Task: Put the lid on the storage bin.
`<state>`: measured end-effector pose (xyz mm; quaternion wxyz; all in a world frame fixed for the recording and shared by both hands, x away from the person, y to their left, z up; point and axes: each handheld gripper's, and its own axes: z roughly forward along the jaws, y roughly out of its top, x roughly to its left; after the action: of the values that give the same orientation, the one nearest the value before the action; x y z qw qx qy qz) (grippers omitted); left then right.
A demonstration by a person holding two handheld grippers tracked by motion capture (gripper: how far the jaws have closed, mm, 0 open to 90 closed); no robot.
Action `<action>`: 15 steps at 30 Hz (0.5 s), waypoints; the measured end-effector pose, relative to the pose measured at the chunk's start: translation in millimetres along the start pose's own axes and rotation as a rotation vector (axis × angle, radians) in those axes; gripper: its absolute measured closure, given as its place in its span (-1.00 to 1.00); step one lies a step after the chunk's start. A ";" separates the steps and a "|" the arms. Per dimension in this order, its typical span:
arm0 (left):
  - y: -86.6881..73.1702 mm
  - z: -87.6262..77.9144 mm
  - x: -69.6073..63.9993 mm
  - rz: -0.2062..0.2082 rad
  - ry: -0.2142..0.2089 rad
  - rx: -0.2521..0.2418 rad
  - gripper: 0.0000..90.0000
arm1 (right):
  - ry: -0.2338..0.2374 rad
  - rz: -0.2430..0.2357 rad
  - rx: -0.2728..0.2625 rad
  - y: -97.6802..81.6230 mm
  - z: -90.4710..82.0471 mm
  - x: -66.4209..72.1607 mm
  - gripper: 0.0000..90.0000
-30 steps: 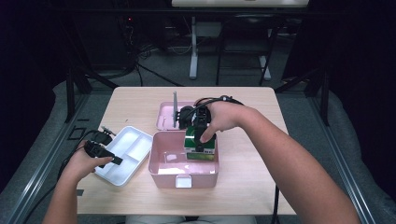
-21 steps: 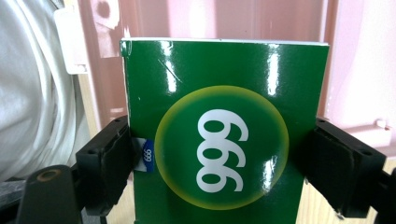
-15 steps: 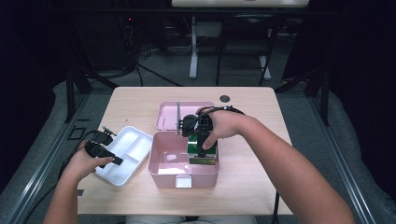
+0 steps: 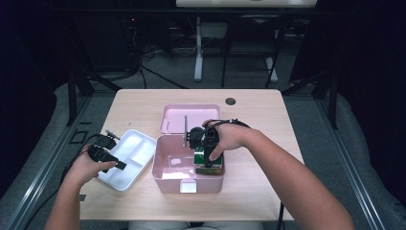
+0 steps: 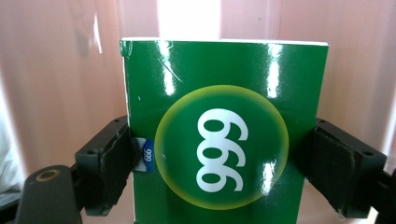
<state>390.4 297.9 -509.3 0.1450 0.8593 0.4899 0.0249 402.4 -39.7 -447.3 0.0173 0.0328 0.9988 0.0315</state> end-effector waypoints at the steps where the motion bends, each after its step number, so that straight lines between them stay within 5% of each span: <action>1: 0.0 0.1 -0.1 0.000 -0.001 0.000 -0.09 | 0.003 0.000 -0.001 -0.6 2.0 -0.6 -0.66; 15: 0.1 2.9 -0.2 -0.006 -0.004 0.010 -0.09 | 0.003 -0.034 0.011 -2.4 16.6 -1.0 -0.66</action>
<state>390.9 297.0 -512.1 0.1417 0.8586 0.4923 0.0205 403.8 -41.1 -464.0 0.0161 0.0160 0.9994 0.0256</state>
